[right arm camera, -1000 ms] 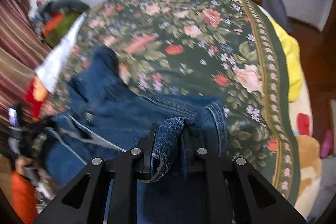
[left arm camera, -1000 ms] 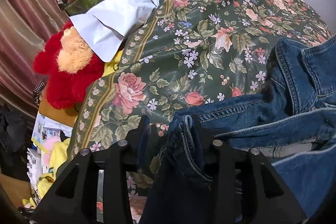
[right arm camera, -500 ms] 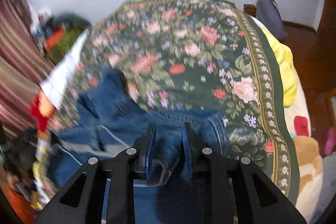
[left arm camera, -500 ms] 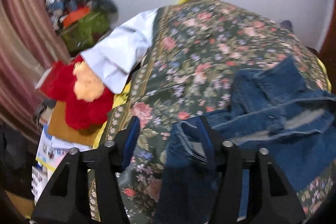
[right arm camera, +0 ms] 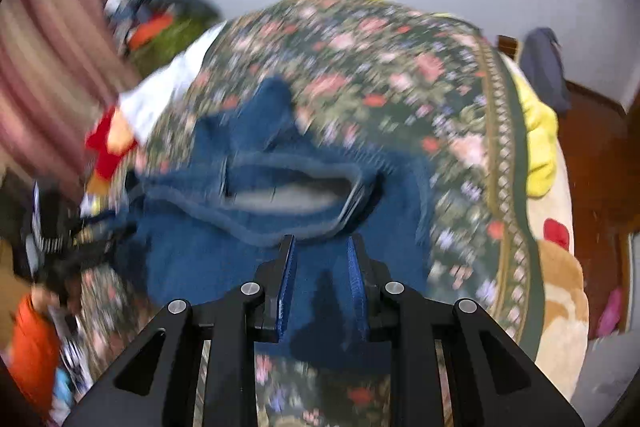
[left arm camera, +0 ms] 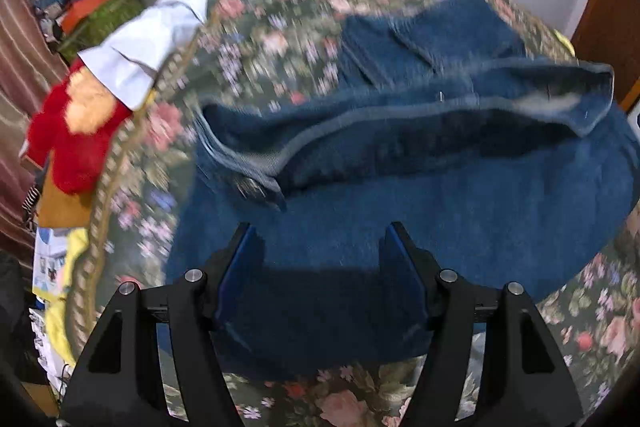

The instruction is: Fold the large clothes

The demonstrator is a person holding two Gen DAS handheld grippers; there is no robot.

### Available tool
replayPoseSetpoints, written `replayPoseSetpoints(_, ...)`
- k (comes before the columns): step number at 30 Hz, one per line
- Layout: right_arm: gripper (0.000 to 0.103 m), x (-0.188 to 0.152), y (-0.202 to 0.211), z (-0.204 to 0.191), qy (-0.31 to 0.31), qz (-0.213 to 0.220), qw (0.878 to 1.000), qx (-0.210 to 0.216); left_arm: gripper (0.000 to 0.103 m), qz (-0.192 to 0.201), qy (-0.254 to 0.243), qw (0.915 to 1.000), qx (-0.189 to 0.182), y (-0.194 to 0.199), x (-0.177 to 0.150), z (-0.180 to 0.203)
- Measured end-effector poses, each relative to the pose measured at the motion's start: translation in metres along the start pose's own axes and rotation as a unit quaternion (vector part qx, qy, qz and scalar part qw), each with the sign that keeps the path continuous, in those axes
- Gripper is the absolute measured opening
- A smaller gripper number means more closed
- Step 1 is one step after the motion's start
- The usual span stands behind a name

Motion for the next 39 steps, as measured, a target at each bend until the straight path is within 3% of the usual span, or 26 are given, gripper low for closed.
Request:
replayPoseSetpoints(4,0.021,-0.027,-0.026,-0.012,0.023,-0.029,0.999,-0.01,0.066,-0.005,-0.011,0.9999,0.007,-0.015,-0.004,0.004)
replayPoseSetpoints(9,0.021,-0.03,-0.069,-0.022,0.036,-0.049,0.998,-0.024,0.067,-0.001,-0.024,0.9993,0.028,-0.036,0.02,-0.003)
replayPoseSetpoints(14,0.021,0.001,-0.097,-0.036,0.063,-0.042,0.996,-0.047,0.066,0.004,-0.004,0.9989,0.046,-0.053,0.057,-0.031)
replayPoseSetpoints(16,0.021,0.024,-0.1,-0.039,0.068,-0.025,0.996,-0.053,0.066,0.01,0.005,0.9994,0.034,-0.056,0.071,-0.037)
replayPoseSetpoints(20,0.021,0.069,-0.107,-0.033,0.057,0.006,0.996,-0.071,0.066,0.014,0.005,0.9985,0.053,-0.069,0.092,-0.046)
replayPoseSetpoints(24,0.021,0.093,-0.128,-0.019,0.032,-0.014,0.996,-0.083,0.066,-0.007,0.021,0.9982,0.055,-0.087,0.092,-0.051)
replayPoseSetpoints(28,0.021,0.094,-0.112,-0.022,0.022,-0.003,0.997,-0.07,0.066,0.009,0.025,0.9988,0.041,-0.062,0.093,-0.049)
replayPoseSetpoints(35,0.021,0.076,-0.059,-0.064,0.055,0.034,0.998,-0.015,0.067,0.046,0.052,0.997,-0.035,0.01,0.096,-0.047)
replayPoseSetpoints(37,0.021,0.067,-0.051,-0.083,0.064,0.035,0.997,0.01,0.069,0.072,0.049,0.996,-0.021,0.03,0.096,-0.047)
replayPoseSetpoints(39,0.021,0.059,-0.049,-0.098,0.07,0.035,0.997,0.024,0.08,0.092,0.04,0.995,0.002,0.045,0.094,-0.048)
Point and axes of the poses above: each gripper's, at about its wrist camera, not at the fingertips, and y roughly against the way its jaws point, z to its right, x to its top, the point moved 7 cm from there along -y, roughly the way its jaws point, and after that the axes turned 3 degrees about -y, right-handed, at the moved point
